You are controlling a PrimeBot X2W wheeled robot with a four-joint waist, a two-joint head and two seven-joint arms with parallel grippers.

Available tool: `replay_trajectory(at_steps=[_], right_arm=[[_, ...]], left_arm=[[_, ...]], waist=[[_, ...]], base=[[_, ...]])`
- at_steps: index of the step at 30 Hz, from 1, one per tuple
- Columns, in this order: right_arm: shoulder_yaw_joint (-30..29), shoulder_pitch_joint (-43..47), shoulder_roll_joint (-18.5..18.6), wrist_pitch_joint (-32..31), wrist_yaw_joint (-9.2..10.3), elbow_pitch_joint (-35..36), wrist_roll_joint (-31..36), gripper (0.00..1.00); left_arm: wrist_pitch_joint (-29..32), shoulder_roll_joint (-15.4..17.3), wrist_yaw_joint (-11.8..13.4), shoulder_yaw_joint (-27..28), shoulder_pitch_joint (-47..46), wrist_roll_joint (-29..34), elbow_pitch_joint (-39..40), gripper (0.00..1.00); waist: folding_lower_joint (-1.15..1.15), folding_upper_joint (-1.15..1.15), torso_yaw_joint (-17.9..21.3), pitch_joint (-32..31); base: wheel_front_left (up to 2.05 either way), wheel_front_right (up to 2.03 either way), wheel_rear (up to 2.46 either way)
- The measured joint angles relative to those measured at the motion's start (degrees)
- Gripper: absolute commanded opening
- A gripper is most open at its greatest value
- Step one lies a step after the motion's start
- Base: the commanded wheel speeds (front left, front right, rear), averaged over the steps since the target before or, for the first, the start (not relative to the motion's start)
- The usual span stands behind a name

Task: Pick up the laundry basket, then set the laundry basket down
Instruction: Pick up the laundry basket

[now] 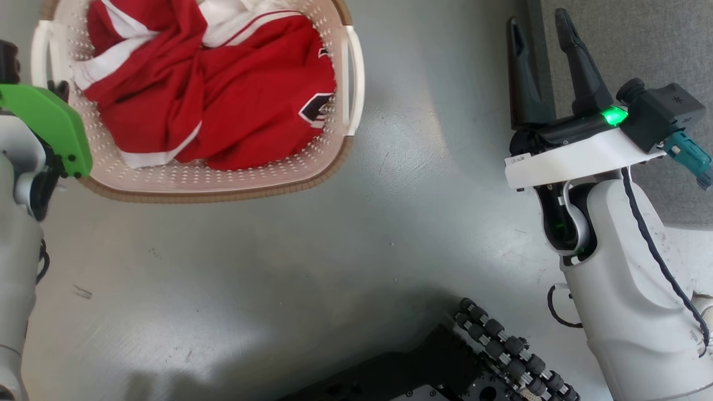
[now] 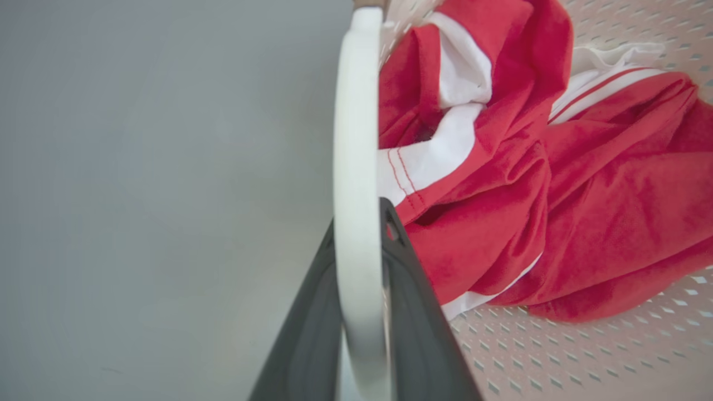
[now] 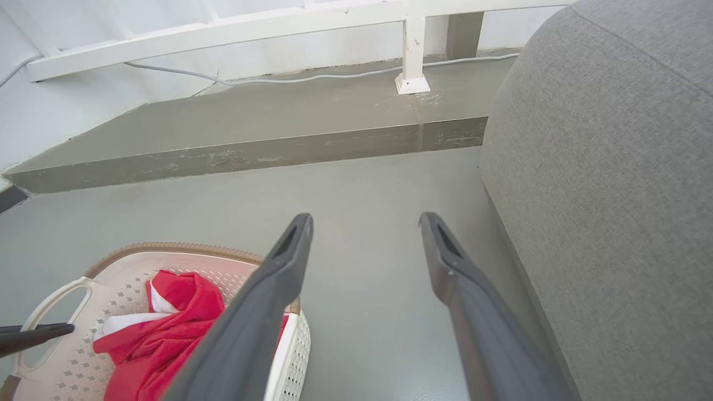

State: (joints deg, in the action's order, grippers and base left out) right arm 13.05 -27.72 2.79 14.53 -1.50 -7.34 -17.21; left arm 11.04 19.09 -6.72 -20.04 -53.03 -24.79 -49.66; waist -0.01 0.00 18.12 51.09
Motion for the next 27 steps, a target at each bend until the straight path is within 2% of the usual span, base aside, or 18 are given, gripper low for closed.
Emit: replay_trajectory(at_steps=[11,27], right_arm=[[-0.2,0.0,0.0,0.0,0.08,0.0,-0.6,1.00],[-2.0,0.0,0.0,0.1,0.15,-0.4,-0.5,1.00]], left_arm=[[-0.9,-0.5,0.2,-0.1,-1.0,-0.2,-2.3,0.00],[-3.1,-4.3,1.7,2.6,0.0,-3.4,-8.4,0.00]], waist=[[0.00,0.00,-0.5,-0.1],[0.01,0.00,-3.9,-2.4]], base=[[0.00,0.00,0.00],[0.00,0.00,0.00]])
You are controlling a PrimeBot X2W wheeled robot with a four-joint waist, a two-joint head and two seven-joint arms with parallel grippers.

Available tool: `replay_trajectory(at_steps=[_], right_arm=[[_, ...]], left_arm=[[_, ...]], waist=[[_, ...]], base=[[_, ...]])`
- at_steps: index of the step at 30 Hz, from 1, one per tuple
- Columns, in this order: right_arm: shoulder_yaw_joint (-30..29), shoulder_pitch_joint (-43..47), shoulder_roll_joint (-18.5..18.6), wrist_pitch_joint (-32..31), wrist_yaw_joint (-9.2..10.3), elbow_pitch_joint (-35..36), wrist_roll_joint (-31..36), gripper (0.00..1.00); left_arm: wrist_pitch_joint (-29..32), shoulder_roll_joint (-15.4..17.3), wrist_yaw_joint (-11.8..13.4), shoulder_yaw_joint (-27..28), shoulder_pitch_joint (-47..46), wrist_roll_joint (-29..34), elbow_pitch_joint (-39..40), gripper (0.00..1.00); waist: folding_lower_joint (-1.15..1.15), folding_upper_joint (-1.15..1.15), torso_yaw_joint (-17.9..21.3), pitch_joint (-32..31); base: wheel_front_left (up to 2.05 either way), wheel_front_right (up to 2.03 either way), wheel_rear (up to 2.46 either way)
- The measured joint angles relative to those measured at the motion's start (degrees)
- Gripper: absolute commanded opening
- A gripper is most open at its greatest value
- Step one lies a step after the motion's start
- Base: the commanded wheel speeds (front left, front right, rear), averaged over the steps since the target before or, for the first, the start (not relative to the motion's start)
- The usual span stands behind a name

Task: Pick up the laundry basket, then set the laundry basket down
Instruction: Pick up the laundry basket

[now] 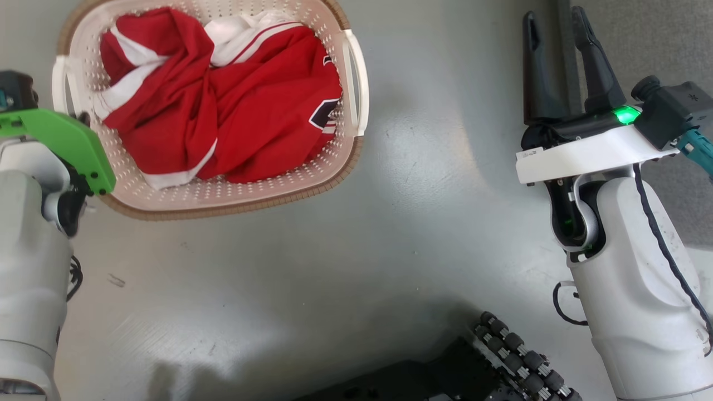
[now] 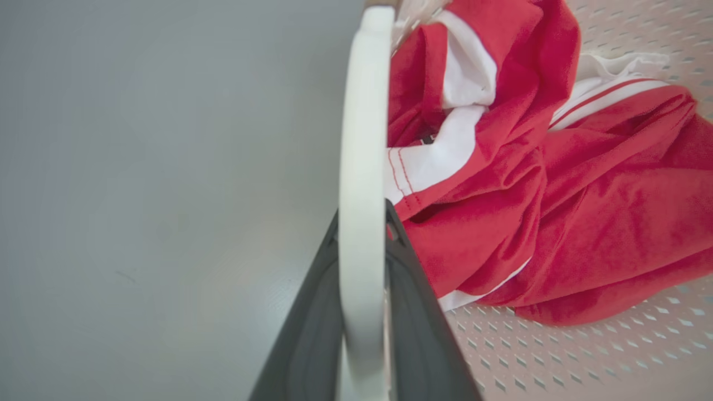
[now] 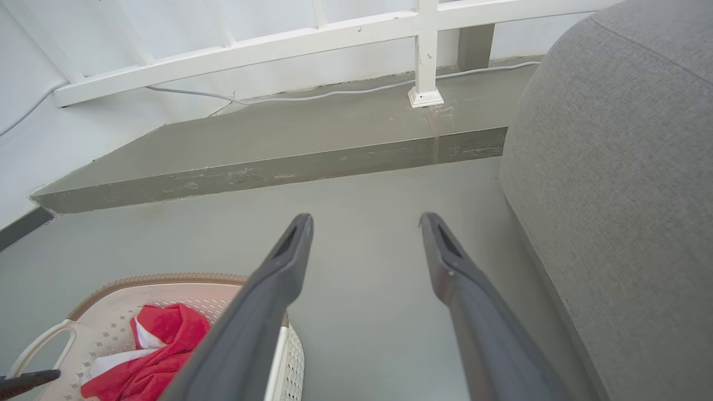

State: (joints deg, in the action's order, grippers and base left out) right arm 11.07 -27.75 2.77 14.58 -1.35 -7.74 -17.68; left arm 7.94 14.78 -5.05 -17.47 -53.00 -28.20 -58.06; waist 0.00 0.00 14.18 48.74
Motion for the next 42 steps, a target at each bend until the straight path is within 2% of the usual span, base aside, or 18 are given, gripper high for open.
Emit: replay_trajectory(at_steps=[12,14,15,17,28,33,42], right_arm=[[-0.3,0.0,0.0,0.0,-0.08,-0.3,0.1,1.00],[-0.3,0.0,0.0,0.0,-0.08,-0.3,0.1,1.00],[-0.3,0.0,0.0,0.0,-0.09,-0.3,0.1,1.00],[-0.3,0.0,0.0,0.0,-0.09,-0.4,0.1,1.00],[-1.9,0.0,0.0,0.0,-0.09,-1.2,0.4,1.00],[-3.2,0.2,0.0,0.0,-0.09,-2.5,1.2,1.00],[-5.1,2.6,0.6,0.0,-0.51,-5.7,3.3,1.00]], left_arm=[[-1.2,-1.5,0.0,0.5,1.7,-1.9,-2.8,0.00],[-1.2,-1.8,0.0,0.5,1.8,-1.9,-3.1,0.38],[-1.2,-1.8,0.0,0.6,1.8,-2.1,-3.4,0.51],[-0.9,-1.8,0.0,0.5,2.0,-2.2,-4.3,1.00],[-4.5,-2.6,-0.6,0.2,2.2,-2.2,-4.3,1.00],[-9.8,-3.4,-0.5,1.3,2.3,-2.5,-3.7,1.00],[-21.5,-6.9,-0.5,2.9,6.6,-3.3,-0.6,1.00]], waist=[[0.00,0.00,-1.2,-1.1],[0.00,0.00,-1.3,-1.2],[0.00,0.00,-1.3,-1.3],[0.00,0.00,-1.2,-1.5],[0.00,0.00,-1.5,-2.9],[0.00,0.00,-2.0,-4.8],[0.00,0.00,-3.8,-10.4]], base=[[0.00,0.00,0.00],[0.00,0.00,0.00],[0.00,0.00,0.00],[0.00,0.00,0.00],[0.00,0.00,0.00],[0.00,0.00,0.00],[0.00,0.00,0.00]])
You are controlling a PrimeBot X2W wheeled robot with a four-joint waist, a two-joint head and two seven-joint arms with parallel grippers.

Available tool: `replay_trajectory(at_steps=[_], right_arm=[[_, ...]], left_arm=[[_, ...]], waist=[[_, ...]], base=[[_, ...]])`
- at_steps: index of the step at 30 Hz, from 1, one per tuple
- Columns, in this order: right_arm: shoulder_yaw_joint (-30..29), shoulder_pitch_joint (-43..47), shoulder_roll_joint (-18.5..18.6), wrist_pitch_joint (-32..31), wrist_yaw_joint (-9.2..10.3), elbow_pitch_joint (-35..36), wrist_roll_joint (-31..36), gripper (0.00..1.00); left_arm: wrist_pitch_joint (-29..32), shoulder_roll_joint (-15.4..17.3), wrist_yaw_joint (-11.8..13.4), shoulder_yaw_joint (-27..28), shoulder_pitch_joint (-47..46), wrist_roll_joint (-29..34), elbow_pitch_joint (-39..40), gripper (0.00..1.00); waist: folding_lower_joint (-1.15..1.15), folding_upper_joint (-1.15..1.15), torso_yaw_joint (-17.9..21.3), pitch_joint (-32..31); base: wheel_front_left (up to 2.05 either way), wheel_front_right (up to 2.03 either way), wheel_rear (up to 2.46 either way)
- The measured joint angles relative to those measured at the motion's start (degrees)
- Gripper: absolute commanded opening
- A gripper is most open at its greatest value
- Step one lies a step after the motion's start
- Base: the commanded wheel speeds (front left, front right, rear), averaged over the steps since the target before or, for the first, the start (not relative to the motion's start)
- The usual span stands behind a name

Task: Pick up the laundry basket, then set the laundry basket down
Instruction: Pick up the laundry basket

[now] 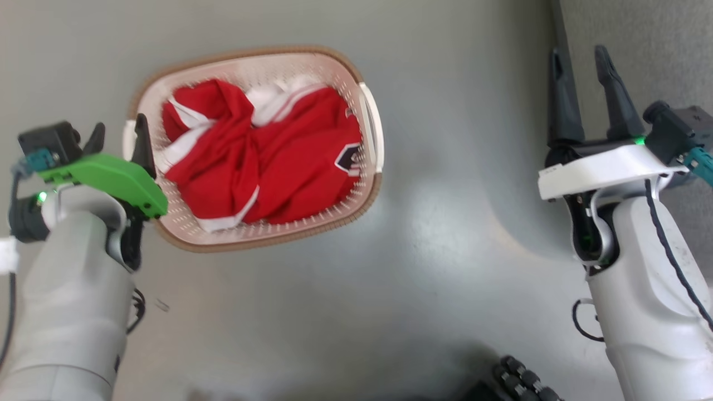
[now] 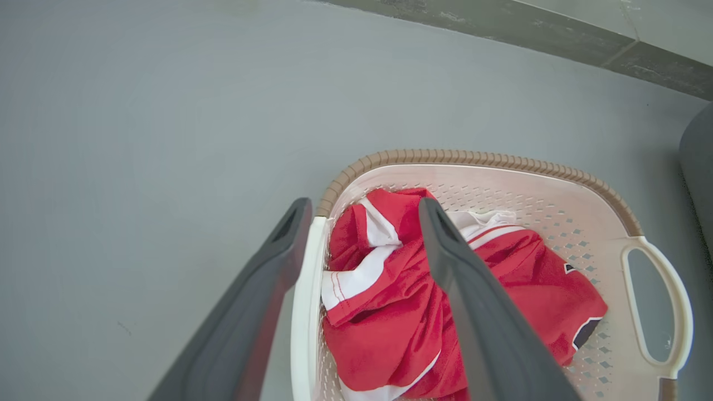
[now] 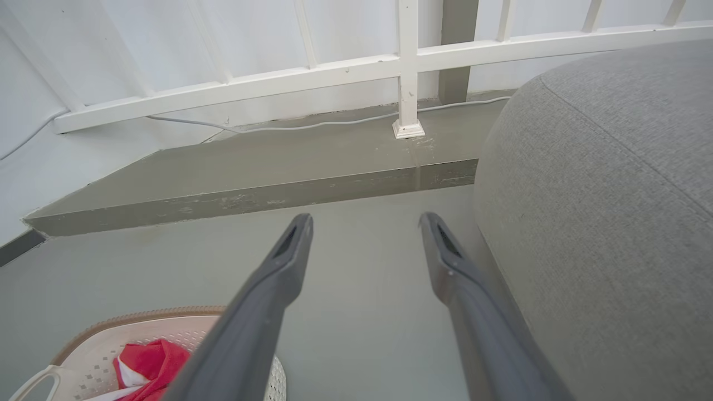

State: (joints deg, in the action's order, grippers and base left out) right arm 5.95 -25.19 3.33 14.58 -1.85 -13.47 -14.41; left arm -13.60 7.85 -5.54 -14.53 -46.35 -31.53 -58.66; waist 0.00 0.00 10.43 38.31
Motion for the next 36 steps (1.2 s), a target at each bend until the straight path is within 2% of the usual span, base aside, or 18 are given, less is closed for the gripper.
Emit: replay_trajectory(at_steps=[12,18,20,36], right_arm=[[-1.5,3.8,0.5,0.0,-0.14,-3.6,0.9,1.00],[-1.8,5.5,0.9,0.0,-0.25,-4.7,1.4,1.00],[-1.9,6.1,1.0,0.0,-0.59,-4.8,1.5,1.00],[-2.1,11.5,2.0,0.0,-0.65,-4.7,2.5,1.00]], left_arm=[[-1.2,-0.8,0.6,0.1,6.0,1.4,6.1,1.00],[-1.1,-0.4,2.4,2.6,8.5,2.6,14.8,1.00],[-1.1,-0.1,3.1,3.4,10.4,4.6,19.2,1.00],[-1.1,-0.2,5.6,3.1,24.9,8.7,32.2,1.00]], waist=[[0.00,0.00,-2.9,-9.2],[0.00,0.00,-3.9,-13.3],[0.00,0.00,-4.4,-15.7],[0.00,0.00,-6.0,-26.4]], base=[[0.00,0.00,0.00],[0.00,0.00,0.00],[0.00,0.00,0.00],[0.00,0.00,0.00]])
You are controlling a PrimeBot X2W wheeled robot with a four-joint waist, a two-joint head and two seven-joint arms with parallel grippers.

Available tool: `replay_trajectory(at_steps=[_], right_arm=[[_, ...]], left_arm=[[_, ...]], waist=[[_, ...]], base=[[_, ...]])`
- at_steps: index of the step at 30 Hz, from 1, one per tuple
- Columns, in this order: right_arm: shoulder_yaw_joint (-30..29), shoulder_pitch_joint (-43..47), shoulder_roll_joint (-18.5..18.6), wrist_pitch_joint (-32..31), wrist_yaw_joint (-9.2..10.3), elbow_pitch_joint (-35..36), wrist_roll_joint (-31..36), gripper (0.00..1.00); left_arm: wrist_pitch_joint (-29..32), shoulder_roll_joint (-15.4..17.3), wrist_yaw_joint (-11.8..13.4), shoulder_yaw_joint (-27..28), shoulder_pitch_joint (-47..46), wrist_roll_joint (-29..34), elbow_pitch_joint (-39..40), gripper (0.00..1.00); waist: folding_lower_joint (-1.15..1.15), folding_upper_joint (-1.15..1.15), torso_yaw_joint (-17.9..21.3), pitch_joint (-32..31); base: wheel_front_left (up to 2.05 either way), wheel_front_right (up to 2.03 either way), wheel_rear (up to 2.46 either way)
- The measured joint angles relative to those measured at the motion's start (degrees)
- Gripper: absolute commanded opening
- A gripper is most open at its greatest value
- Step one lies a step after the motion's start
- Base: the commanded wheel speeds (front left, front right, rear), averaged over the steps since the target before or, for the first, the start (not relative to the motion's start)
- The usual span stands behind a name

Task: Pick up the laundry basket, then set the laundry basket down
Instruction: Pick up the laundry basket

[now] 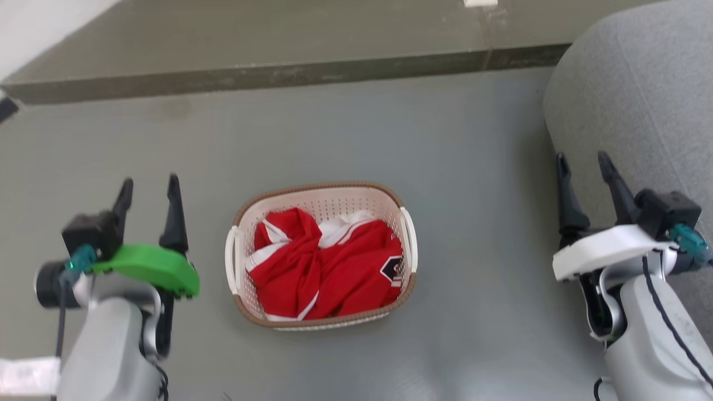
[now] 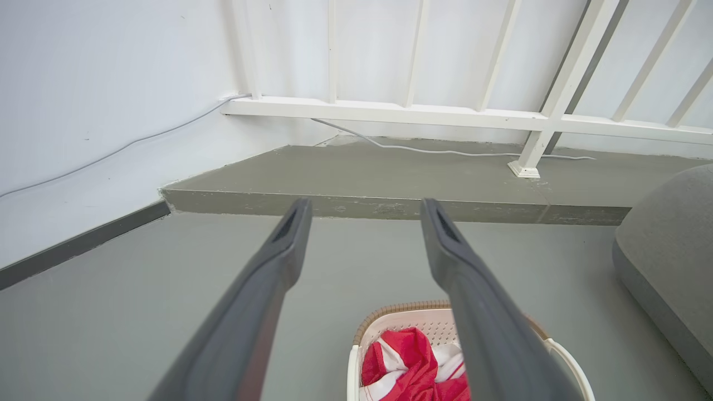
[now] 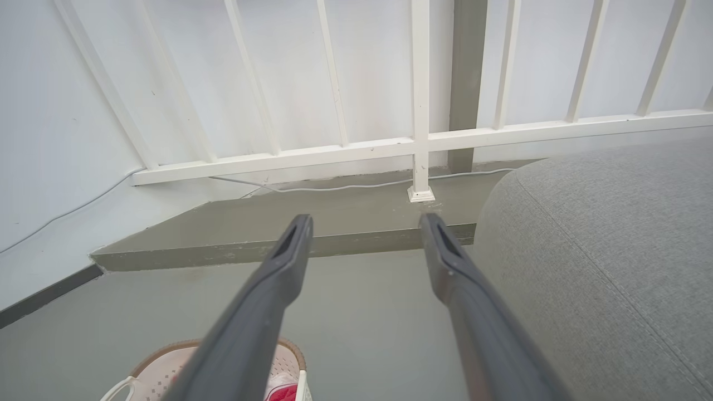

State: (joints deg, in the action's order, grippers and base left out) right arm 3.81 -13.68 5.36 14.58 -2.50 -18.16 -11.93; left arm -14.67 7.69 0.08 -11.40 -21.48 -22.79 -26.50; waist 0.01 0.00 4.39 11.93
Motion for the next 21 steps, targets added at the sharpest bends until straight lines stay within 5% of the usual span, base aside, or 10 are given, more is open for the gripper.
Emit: replay_trajectory(at_steps=[21], right_arm=[[1.4,7.5,0.0,0.0,0.08,0.3,1.6,1.00]], left_arm=[[0.0,-1.1,2.5,-1.0,15.6,0.8,8.5,1.00]], waist=[[0.00,0.00,-0.3,-7.2]], base=[[0.00,0.00,0.00]])
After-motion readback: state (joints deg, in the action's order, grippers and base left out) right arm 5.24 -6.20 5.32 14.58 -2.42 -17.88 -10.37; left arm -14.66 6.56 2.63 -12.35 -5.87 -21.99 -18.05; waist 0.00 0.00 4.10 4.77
